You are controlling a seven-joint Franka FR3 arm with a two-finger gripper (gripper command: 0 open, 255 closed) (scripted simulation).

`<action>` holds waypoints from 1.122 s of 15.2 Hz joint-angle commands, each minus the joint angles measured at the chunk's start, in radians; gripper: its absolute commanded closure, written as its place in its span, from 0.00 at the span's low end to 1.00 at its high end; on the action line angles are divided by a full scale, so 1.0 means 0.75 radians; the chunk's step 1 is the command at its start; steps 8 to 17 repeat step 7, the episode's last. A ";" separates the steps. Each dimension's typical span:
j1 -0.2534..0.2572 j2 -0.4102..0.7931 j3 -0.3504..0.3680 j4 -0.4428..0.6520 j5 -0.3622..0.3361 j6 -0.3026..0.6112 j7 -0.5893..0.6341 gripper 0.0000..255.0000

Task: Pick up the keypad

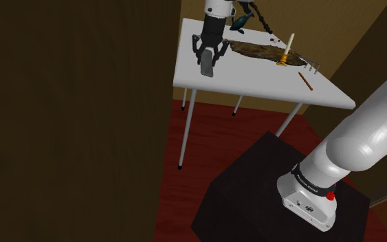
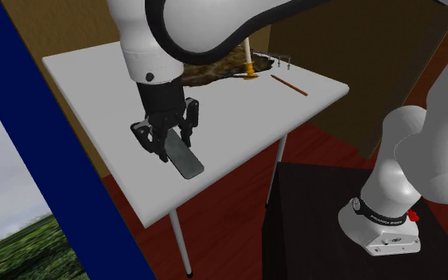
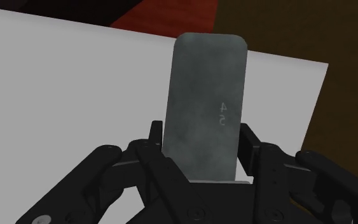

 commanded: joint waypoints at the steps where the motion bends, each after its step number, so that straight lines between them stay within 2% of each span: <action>1: -0.002 -0.008 -0.002 0.027 0.001 -0.035 -0.002 1.00; 5: -0.002 -0.012 -0.002 0.094 0.001 -0.106 0.001 1.00; 17: -0.002 -0.012 -0.002 0.096 0.001 -0.109 0.001 1.00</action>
